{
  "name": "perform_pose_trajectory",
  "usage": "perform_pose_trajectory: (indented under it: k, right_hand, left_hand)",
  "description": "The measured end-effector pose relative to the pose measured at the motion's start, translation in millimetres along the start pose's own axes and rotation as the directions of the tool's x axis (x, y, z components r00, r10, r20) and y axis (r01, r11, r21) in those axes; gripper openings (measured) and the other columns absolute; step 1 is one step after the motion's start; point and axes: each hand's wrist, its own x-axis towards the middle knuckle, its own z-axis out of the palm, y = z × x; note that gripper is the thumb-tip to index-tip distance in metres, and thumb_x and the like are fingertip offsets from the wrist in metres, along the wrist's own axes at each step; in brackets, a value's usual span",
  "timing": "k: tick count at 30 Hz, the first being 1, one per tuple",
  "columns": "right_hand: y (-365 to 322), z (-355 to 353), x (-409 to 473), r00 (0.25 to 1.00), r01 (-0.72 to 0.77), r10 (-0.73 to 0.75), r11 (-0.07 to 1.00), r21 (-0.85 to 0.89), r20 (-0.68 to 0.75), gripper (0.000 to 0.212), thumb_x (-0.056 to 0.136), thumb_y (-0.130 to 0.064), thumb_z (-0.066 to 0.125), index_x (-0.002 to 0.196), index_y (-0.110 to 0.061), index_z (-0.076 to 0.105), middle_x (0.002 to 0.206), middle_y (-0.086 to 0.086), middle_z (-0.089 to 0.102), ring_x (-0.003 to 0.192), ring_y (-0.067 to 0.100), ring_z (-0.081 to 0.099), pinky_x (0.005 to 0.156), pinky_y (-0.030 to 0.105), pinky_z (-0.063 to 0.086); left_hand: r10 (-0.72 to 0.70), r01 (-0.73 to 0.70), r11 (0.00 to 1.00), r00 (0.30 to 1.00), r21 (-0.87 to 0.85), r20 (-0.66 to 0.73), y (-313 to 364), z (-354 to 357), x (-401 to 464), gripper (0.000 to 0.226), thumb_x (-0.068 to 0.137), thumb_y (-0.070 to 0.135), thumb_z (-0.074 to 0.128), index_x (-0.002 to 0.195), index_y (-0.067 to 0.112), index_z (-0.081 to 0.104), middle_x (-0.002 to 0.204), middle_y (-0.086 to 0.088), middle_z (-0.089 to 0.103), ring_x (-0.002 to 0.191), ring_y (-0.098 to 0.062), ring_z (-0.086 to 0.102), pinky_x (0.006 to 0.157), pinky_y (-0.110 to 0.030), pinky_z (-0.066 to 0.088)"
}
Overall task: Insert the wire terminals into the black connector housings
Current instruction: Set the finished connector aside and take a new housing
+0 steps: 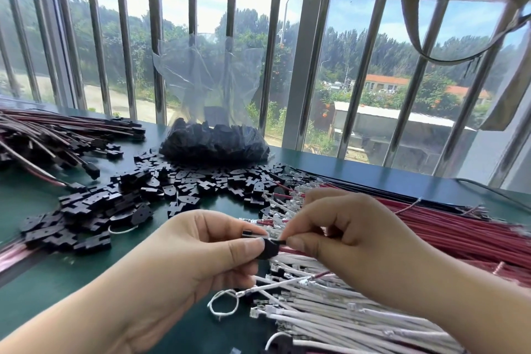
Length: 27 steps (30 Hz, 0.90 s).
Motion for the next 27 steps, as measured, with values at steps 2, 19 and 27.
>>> perform_pose_trajectory:
  k: [2, 19, 27]
  right_hand:
    - [0.5, 2.4, -0.4, 1.0, -0.009, 0.009, 1.0, -0.02, -0.026, 0.015, 0.079, -0.021, 0.072, 0.073, -0.034, 0.072, 0.072, -0.025, 0.058, 0.075, -0.006, 0.054, 0.075, 0.001, 0.036]
    - [10.5, 6.2, 2.1, 0.993, -0.11, 0.111, 0.993, 0.039, -0.028, 0.019, 0.078, -0.031, 0.072, 0.06, -0.033, 0.07, 0.068, -0.013, 0.067, 0.06, -0.002, 0.057, 0.061, 0.008, 0.044]
    - [15.0, 9.9, 0.9, 0.997, -0.049, 0.049, 0.999, 0.005, -0.06, 0.011, 0.081, -0.031, 0.069, 0.074, -0.022, 0.071, 0.069, 0.005, 0.065, 0.065, 0.018, 0.059, 0.061, 0.019, 0.046]
  left_hand:
    - [0.03, -0.029, 0.999, 0.999, 0.036, -0.028, -1.1, 0.6, 0.5, 0.029, 0.044, -0.001, 0.089, 0.07, 0.0, 0.075, 0.059, -0.016, 0.065, 0.046, -0.015, 0.059, 0.049, -0.025, 0.056]
    - [-0.042, 0.048, 0.997, 0.995, 0.065, -0.085, -5.4, -5.2, 4.5, 0.034, 0.039, 0.019, 0.077, 0.069, 0.004, 0.076, 0.072, -0.019, 0.072, 0.047, -0.012, 0.059, 0.045, -0.023, 0.053]
    - [0.0, 0.005, 0.999, 0.992, 0.043, -0.123, -9.4, 1.3, 4.6, 0.027, 0.042, 0.012, 0.073, 0.066, -0.001, 0.073, 0.068, -0.022, 0.065, 0.044, -0.013, 0.055, 0.044, -0.024, 0.054]
